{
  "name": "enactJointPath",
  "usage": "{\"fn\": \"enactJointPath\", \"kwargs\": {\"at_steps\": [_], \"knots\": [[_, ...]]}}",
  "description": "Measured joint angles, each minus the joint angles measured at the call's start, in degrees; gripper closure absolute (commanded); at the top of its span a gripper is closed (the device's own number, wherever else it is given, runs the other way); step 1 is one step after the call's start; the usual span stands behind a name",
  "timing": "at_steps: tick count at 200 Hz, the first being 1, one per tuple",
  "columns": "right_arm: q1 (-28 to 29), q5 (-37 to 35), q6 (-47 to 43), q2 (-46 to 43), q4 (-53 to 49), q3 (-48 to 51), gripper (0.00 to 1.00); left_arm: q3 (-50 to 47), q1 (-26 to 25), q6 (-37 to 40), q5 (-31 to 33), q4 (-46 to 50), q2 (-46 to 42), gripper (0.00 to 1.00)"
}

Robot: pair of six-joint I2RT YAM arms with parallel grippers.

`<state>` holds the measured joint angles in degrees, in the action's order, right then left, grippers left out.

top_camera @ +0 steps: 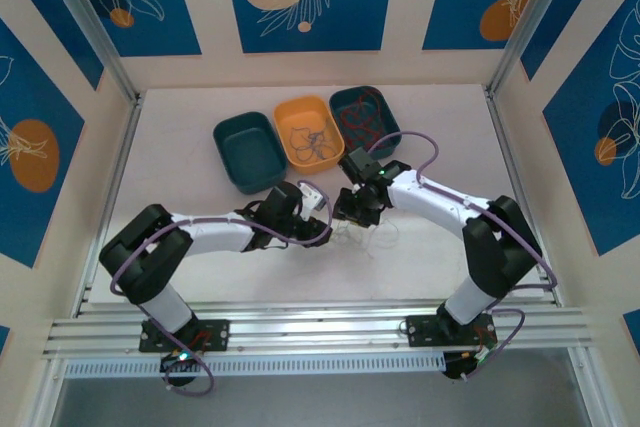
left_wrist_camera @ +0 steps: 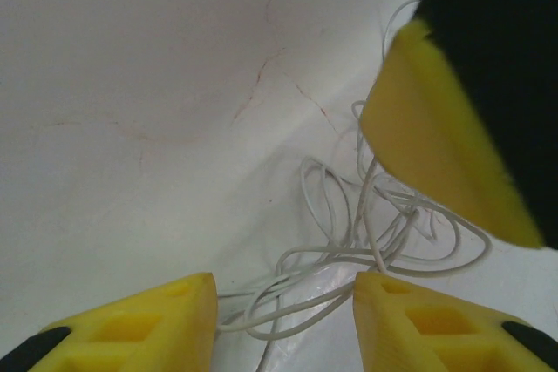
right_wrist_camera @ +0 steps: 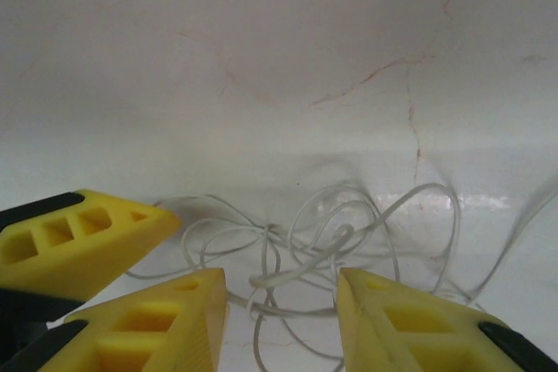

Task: Untangle the cables

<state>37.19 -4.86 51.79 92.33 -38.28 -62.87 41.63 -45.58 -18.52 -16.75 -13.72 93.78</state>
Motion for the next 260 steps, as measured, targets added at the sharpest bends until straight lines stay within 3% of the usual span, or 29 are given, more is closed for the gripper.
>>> {"fn": "enactJointPath", "kwargs": {"at_steps": [27,62,74,99,148,214,260], "knots": [[0.0,-0.7,0.2,1.4,0.9,-0.1,0.67,-0.3,0.0,-0.5,-0.3,-0.4,0.5,0.49],[-0.1,-0.9,0.5,1.9,1.5,-0.1,0.83,-0.4,0.0,-0.2,-0.4,-0.3,1.2,0.51],[-0.1,-1.0,0.7,1.9,1.6,-0.1,0.90,-0.4,0.0,0.3,-0.4,-0.3,1.7,0.56],[-0.1,-1.2,0.6,1.8,1.6,-0.1,1.00,-0.4,0.0,0.5,-0.4,-0.4,3.6,0.79],[-0.1,-4.8,0.2,-4.1,-0.4,-0.1,1.00,-0.5,-0.1,-1.1,1.0,-0.5,3.5,1.00],[-0.9,-13.1,-2.7,-18.4,-7.4,-1.6,1.00,-2.9,-0.1,-1.3,9.7,4.3,-5.5,1.00],[-2.3,-16.9,-6.0,-23.5,-11.5,-4.9,1.00,-4.6,0.4,-1.3,14.4,8.0,-10.3,1.00]]}}
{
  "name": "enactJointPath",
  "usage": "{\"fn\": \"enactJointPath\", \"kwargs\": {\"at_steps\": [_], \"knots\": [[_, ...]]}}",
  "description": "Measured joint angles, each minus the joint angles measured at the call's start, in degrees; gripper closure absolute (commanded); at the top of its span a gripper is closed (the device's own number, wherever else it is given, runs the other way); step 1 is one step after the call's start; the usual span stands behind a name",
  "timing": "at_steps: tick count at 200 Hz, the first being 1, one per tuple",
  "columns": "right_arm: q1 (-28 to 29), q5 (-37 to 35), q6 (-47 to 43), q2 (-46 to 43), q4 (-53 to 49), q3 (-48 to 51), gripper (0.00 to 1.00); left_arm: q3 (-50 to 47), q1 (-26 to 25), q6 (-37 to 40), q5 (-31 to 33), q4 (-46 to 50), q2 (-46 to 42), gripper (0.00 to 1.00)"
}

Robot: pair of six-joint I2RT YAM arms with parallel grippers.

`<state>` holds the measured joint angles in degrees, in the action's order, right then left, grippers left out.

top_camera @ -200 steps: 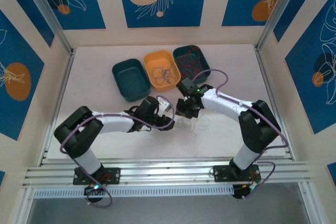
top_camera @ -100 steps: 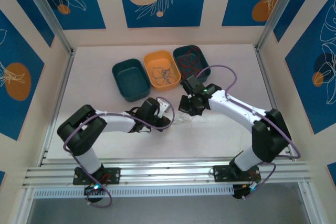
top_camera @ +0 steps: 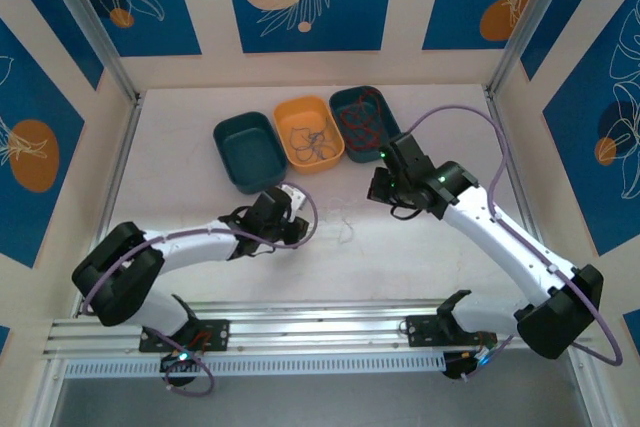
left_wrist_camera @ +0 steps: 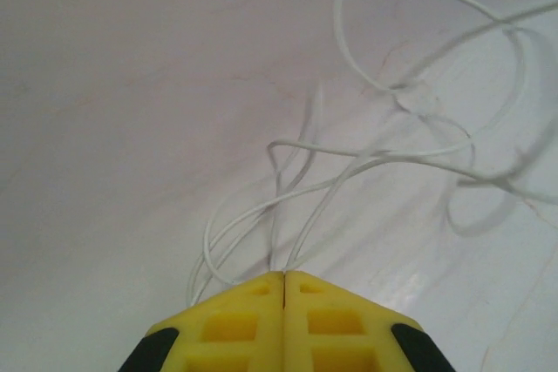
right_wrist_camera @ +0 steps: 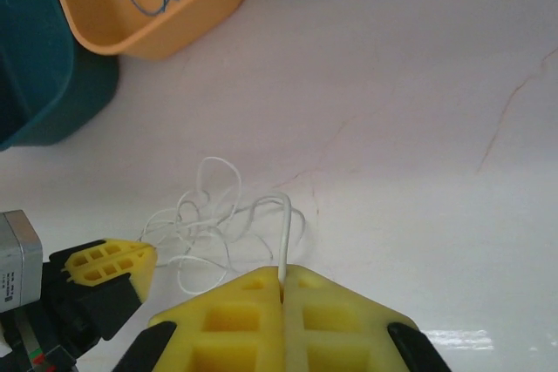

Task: Untangle the cables

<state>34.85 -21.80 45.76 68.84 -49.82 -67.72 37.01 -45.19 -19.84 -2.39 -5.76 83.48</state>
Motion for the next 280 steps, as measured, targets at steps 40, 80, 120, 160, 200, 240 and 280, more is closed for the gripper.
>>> {"fn": "enactJointPath", "kwargs": {"at_steps": [40,80,120,160,200,240,280], "knots": [[-0.9,-1.8,-3.2,-2.4,-2.3,-3.5,1.00,-1.9,1.0,0.0,2.4,2.4,-0.6,1.00],[-1.6,-1.3,-7.3,-4.1,-3.0,-9.8,1.00,-2.3,1.6,-0.8,3.4,3.7,-0.6,1.00],[-1.8,-1.4,-11.6,-5.2,-4.2,-17.3,1.00,-3.1,1.9,-1.3,4.2,4.1,-0.6,1.00],[-2.0,-3.1,-16.0,-6.1,-6.2,-25.3,1.00,-4.0,2.3,-1.8,5.1,5.4,-1.2,1.00],[-2.3,-6.5,-20.3,-5.8,-8.3,-33.0,1.00,-4.3,3.0,-2.4,5.7,6.6,-2.3,1.00],[-2.3,-9.9,-23.7,-4.9,-10.1,-39.0,1.00,-4.7,3.3,-2.4,5.9,7.4,-2.7,1.00],[-2.3,-10.7,-25.3,-3.6,-12.2,-44.2,1.00,-5.0,3.5,-2.7,5.9,9.0,-5.4,0.87]]}}
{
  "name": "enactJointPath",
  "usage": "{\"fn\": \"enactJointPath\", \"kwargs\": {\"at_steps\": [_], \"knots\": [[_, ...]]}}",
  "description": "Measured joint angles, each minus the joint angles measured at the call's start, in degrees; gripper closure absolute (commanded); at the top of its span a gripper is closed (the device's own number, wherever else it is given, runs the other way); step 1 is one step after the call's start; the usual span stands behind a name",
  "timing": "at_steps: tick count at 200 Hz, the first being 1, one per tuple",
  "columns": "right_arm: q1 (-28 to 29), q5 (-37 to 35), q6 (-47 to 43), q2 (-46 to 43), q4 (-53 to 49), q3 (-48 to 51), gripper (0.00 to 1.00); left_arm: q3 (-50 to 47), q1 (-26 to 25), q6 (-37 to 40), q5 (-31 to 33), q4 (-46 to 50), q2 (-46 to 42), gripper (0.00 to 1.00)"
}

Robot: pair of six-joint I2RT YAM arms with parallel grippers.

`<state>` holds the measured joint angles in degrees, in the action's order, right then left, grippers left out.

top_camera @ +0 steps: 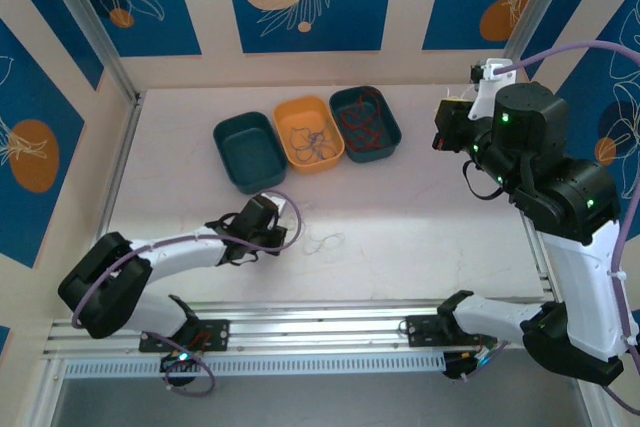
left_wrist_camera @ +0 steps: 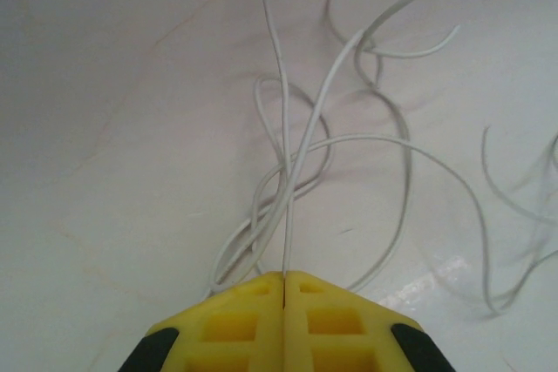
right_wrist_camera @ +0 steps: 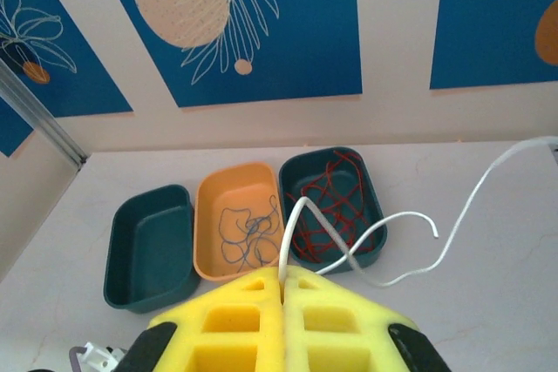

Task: Untangle the cables

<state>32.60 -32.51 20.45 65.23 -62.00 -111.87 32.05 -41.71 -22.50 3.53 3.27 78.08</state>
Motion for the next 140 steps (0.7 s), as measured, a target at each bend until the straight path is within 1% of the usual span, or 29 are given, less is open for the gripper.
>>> {"fn": "enactJointPath", "kwargs": {"at_steps": [24,31,50,79,100,126,140], "knots": [[0.0,2.0,0.0,0.7,-1.0,-0.6,1.00,0.5,0.2,-0.4,-0.4,2.5,-3.3,0.68],[0.0,2.8,0.0,1.0,-1.3,-0.6,1.00,0.9,0.2,-0.3,-0.6,3.4,-4.5,0.61],[0.0,5.8,0.0,2.4,-2.0,-0.6,1.00,3.5,0.3,0.1,-1.6,6.7,-8.8,0.48],[0.0,12.5,0.0,5.5,-2.0,-0.6,1.00,9.2,0.3,1.0,-3.5,9.5,-14.9,0.37],[0.0,17.5,0.2,7.5,-1.9,-0.5,1.00,12.4,0.4,2.0,-6.0,9.6,-18.3,0.28],[0.0,23.1,0.9,9.0,-0.9,0.5,1.00,14.6,0.4,3.0,-9.0,8.4,-20.1,0.17],[0.0,25.9,1.1,10.1,0.1,1.0,1.00,14.9,0.5,3.9,-10.4,6.5,-20.2,0.09]]}}
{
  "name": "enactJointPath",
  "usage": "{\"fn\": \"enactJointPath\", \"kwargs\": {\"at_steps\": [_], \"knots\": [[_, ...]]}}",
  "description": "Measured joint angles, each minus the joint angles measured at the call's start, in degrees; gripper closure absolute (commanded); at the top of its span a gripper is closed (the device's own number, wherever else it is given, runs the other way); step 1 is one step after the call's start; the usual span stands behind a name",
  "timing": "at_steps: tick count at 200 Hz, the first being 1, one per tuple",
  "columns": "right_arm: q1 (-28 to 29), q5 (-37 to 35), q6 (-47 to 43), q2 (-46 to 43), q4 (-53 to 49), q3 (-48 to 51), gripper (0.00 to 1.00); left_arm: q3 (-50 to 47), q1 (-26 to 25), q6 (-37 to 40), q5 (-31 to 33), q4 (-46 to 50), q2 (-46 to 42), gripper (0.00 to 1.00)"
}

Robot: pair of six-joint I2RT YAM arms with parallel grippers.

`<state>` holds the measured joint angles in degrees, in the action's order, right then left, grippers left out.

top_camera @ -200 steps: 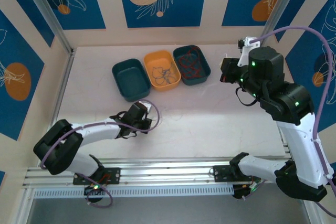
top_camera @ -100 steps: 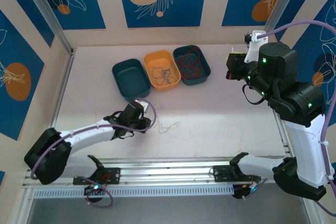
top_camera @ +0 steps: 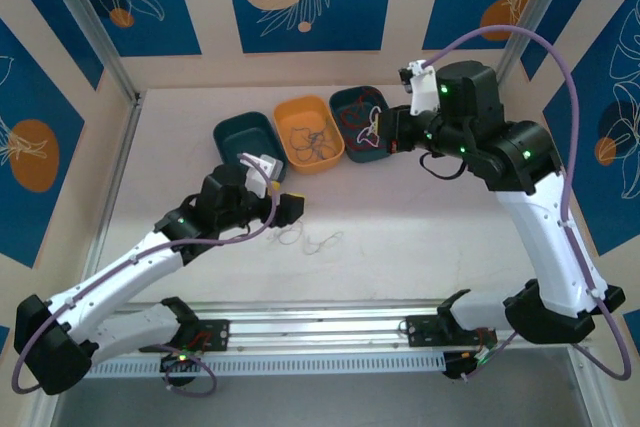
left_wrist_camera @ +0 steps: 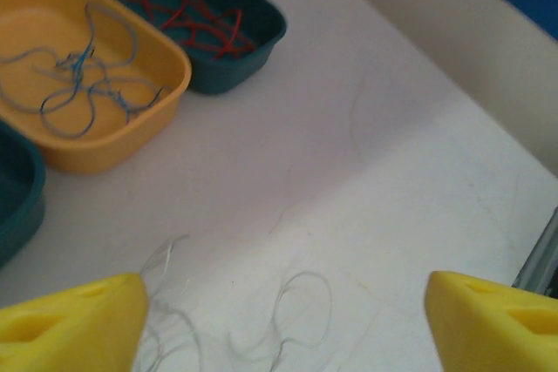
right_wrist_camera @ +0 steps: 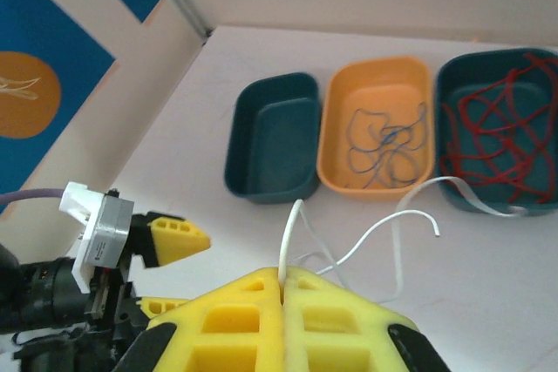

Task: Untangle the cables

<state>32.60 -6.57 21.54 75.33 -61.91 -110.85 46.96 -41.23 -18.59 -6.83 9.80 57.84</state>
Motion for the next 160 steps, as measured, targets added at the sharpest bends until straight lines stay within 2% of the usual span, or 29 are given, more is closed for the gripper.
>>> {"fn": "enactJointPath", "kwargs": {"at_steps": [17,47,73,109,160], "knots": [[0.0,3.4,0.4,1.8,1.5,0.2,1.00,0.5,0.1,0.7,-0.8,-1.5,0.1,0.00],[0.0,8.5,1.0,5.5,4.3,0.3,1.00,1.6,0.2,1.2,-0.5,-3.7,-0.1,0.00],[0.4,11.5,1.2,9.2,7.0,0.3,1.00,1.5,0.3,1.4,3.3,-4.3,-3.0,0.00],[2.7,12.7,1.0,16.1,9.1,-3.3,1.00,-1.4,0.3,2.2,15.1,-4.2,-14.6,0.00],[7.7,12.0,-1.4,28.3,12.4,-14.9,1.00,-6.7,0.4,1.8,33.7,-1.4,-29.8,0.00]]}}
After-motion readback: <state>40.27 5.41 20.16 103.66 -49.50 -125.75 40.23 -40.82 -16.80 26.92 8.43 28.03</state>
